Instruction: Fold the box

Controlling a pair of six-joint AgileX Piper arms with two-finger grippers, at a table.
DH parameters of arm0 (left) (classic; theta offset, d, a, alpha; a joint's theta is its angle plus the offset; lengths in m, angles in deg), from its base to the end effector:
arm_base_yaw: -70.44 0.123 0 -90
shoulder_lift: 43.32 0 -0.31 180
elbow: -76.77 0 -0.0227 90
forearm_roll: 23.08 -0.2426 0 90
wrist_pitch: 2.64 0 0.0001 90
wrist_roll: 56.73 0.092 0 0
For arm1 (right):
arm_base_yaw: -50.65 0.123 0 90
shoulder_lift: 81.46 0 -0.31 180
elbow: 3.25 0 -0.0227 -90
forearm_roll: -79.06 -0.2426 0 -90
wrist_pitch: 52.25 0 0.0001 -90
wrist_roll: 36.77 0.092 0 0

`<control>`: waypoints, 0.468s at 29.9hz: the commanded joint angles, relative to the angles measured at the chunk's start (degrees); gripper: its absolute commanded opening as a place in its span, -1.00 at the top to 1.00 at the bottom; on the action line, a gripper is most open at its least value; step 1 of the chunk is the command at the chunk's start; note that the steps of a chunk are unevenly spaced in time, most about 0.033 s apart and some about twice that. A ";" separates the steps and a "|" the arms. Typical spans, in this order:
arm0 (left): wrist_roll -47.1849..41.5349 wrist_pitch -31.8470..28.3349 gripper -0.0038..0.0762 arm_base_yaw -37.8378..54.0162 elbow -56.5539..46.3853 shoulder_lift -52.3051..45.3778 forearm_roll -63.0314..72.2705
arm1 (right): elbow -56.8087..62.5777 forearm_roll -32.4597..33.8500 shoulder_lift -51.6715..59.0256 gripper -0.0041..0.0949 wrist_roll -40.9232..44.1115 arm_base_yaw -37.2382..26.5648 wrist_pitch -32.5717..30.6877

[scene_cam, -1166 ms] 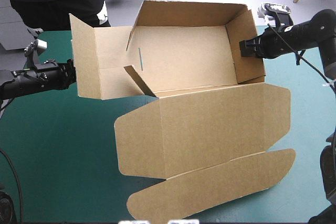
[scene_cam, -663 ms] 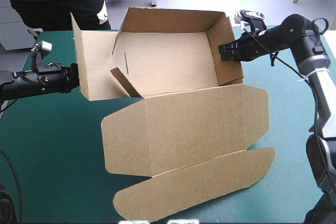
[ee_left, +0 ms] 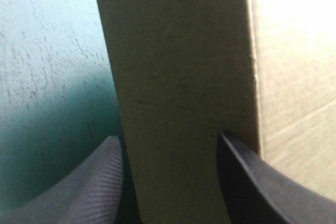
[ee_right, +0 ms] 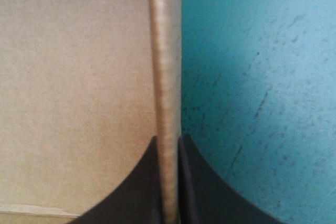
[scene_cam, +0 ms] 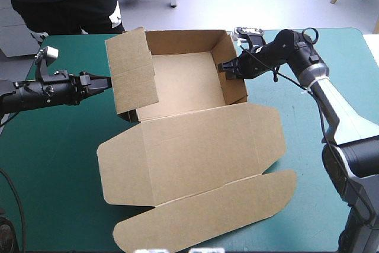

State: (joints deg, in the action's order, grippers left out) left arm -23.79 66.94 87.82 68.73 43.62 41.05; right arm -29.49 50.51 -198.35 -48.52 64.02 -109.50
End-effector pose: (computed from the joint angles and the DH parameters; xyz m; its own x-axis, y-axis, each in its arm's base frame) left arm 0.2672 0.0023 0.3938 -0.7911 -0.2751 -0.5464 0.2684 0.6466 -0.7141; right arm 0.4117 0.1359 0.3509 -0.8244 -0.1196 -0.5532 -0.3736 0.8493 0.3731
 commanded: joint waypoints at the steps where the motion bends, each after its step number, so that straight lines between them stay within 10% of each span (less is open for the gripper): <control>1: 0.19 4.61 -0.06 -0.10 1.59 -2.83 4.53 | -1.63 -4.09 2.62 0.96 1.36 0.78 3.84; 14: 0.06 4.61 -0.06 -4.97 1.59 -3.07 4.21 | -1.63 -5.51 1.03 0.96 2.66 4.14 5.00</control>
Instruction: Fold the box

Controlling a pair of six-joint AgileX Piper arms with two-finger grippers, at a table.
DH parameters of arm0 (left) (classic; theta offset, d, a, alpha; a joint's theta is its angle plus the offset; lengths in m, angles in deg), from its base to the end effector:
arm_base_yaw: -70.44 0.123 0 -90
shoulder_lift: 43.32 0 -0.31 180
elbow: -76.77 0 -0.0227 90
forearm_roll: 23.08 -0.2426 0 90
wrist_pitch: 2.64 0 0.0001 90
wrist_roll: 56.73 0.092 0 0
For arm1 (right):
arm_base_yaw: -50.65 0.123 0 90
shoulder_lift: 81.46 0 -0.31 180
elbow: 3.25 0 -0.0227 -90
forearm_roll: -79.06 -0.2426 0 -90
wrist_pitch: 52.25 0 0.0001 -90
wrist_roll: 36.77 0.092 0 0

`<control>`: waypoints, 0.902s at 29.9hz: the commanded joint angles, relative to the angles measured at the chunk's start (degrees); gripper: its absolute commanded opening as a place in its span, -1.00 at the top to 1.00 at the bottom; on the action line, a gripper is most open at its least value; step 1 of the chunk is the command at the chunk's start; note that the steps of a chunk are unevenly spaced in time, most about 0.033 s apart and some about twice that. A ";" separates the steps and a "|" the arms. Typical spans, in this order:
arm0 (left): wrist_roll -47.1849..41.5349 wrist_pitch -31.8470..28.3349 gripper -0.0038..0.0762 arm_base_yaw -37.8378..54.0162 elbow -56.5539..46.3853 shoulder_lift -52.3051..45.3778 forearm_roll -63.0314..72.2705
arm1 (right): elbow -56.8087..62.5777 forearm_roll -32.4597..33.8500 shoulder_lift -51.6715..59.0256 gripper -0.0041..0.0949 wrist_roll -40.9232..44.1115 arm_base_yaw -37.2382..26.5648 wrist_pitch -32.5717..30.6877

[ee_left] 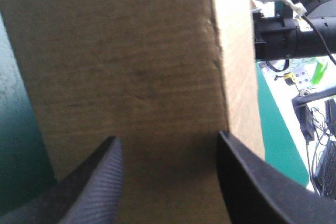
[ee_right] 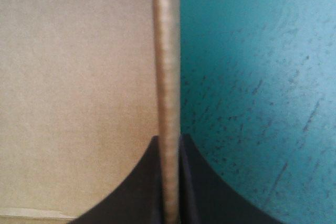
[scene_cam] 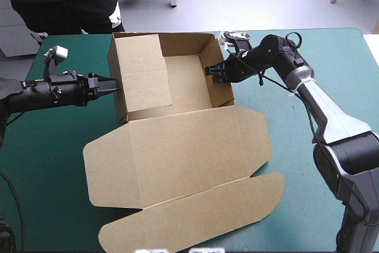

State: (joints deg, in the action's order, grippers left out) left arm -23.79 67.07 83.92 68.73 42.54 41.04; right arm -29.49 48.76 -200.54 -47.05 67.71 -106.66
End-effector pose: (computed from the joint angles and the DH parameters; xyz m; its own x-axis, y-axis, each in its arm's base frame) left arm 0.2616 -0.0172 0.3986 -0.7988 -0.2167 -0.5613 0.3254 0.6291 -0.7059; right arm 0.4137 0.1665 0.3374 -0.8312 -0.1141 -0.5441 -0.3839 0.8256 0.4134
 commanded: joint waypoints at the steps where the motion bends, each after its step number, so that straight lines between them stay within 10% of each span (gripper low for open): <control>1: 0.06 4.48 -0.06 -1.20 1.59 -1.98 4.07 | -1.63 -3.87 3.17 0.96 1.32 0.44 2.16; 14: -4.31 3.60 -0.06 -2.15 1.59 -1.88 -10.94 | -1.63 -2.32 2.89 0.95 1.44 3.12 2.55; 27: -32.53 -8.54 0.05 -16.70 1.59 -1.76 -46.52 | -1.63 1.65 2.43 0.95 2.56 9.46 4.43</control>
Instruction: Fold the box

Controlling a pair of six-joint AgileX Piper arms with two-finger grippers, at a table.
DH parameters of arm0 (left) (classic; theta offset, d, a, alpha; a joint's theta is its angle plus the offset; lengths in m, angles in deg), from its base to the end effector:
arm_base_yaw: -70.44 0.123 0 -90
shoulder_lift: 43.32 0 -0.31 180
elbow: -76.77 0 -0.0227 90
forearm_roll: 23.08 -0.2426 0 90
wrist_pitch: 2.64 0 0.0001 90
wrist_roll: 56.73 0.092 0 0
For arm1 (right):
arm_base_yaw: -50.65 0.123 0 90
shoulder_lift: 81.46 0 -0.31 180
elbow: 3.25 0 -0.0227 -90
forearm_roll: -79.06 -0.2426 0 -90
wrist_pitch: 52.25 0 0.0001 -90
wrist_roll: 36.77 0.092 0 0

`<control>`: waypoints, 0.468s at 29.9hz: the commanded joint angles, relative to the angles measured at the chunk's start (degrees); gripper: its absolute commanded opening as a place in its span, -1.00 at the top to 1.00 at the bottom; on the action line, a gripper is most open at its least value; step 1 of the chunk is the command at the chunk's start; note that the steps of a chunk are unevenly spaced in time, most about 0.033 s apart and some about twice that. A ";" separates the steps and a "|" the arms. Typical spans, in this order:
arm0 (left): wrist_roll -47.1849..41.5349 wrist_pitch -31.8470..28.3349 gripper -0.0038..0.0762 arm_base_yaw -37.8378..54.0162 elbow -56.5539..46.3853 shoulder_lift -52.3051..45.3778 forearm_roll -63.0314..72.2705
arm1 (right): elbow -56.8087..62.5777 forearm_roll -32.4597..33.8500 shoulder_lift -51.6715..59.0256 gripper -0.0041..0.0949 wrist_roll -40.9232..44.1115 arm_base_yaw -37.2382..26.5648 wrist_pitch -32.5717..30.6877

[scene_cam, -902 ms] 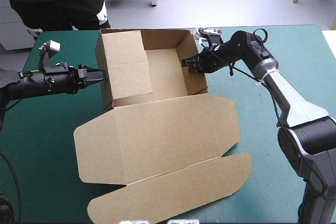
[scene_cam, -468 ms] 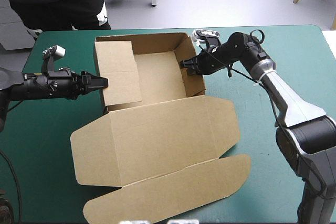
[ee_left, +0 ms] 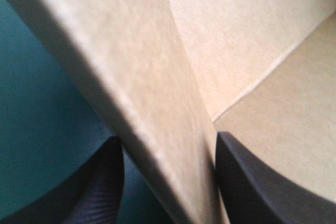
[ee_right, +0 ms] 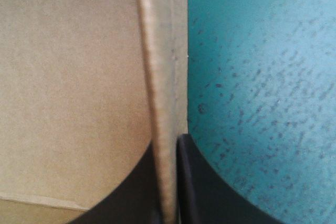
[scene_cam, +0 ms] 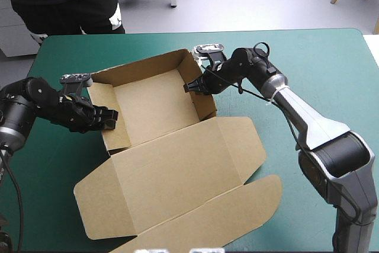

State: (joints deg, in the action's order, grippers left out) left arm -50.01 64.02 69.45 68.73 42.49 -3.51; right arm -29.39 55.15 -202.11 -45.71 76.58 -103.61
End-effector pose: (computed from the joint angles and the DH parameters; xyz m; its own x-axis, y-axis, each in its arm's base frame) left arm 0.2513 -0.0327 0.3566 -0.9376 -0.0053 -0.3478 0.1042 0.9496 -0.2955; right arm 0.3953 0.2246 0.3232 -0.7833 -0.2608 -0.5643 -0.4989 0.8053 0.3202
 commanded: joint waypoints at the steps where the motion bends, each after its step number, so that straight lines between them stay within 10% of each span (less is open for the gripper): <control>1: -7.50 -6.44 0.06 -2.74 1.59 -1.72 -2.33 | -1.73 -4.74 4.01 0.95 1.36 0.60 1.25; 8: -20.46 -12.27 0.26 -4.86 1.59 -1.16 -4.65 | -1.73 -4.74 4.01 0.95 1.85 0.60 1.00; 14: -29.13 -10.55 0.86 -8.98 1.59 2.44 -16.08 | -1.73 -4.85 4.11 0.95 1.98 0.60 0.38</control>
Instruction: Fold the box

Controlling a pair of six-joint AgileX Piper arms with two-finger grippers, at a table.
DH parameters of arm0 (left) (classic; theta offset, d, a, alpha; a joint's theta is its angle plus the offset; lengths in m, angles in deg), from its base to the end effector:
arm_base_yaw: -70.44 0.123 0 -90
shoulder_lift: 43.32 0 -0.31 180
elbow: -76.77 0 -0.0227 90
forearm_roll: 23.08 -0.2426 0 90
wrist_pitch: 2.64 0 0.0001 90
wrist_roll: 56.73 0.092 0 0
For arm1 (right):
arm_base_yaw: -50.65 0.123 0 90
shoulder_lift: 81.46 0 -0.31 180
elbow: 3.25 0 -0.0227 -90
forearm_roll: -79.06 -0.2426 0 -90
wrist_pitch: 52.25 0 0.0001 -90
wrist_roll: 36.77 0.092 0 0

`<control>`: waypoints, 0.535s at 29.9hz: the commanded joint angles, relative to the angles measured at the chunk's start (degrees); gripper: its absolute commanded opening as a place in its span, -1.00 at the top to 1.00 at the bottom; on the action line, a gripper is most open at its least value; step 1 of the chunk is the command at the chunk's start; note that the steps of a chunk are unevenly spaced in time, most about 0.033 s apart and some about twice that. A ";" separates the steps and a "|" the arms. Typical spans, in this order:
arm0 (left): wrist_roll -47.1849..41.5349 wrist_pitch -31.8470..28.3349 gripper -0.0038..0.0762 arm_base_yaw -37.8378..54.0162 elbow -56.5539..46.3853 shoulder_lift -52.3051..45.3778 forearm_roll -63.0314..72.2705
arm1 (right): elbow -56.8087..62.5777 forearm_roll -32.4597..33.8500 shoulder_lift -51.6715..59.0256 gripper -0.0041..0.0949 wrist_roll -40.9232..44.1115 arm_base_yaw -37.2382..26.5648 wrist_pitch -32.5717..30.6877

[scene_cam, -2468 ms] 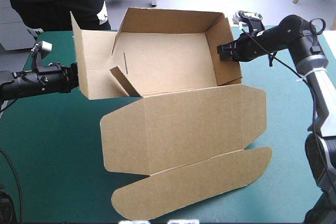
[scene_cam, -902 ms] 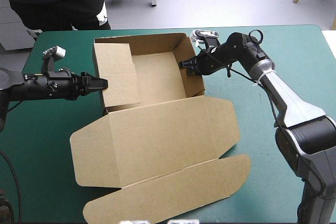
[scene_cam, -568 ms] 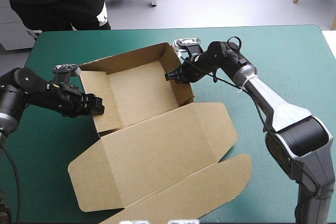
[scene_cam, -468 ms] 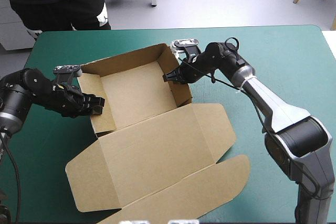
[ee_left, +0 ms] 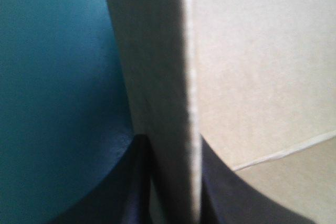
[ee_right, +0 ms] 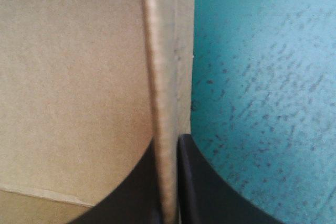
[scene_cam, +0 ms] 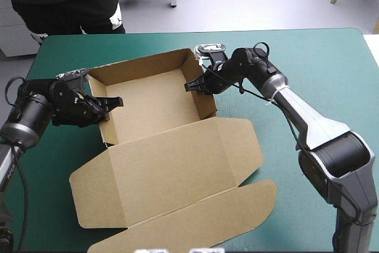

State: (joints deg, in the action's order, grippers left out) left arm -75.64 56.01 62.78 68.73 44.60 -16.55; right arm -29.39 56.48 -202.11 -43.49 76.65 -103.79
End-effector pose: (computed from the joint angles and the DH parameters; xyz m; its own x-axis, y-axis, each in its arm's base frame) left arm 0.2682 -0.0451 0.3475 -0.8933 -0.2612 -0.3658 -0.1784 0.9530 -0.2449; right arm 0.3954 0.2236 0.3224 -0.7969 -0.2450 -0.5522 -0.4741 0.8201 0.3204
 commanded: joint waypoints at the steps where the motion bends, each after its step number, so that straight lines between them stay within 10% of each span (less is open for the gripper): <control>1: -4.19 -2.82 0.92 -3.29 1.59 1.07 -4.79 | -1.73 -6.18 4.20 0.95 -0.24 0.52 0.42; 16: -2.95 6.60 0.93 -8.77 22.41 15.52 -8.18 | -1.98 7.48 6.31 0.96 4.60 -1.51 -8.31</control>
State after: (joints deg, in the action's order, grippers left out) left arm -79.93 64.47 54.61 84.73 59.96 -26.72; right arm -29.39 66.89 -201.06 -37.47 76.05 -108.48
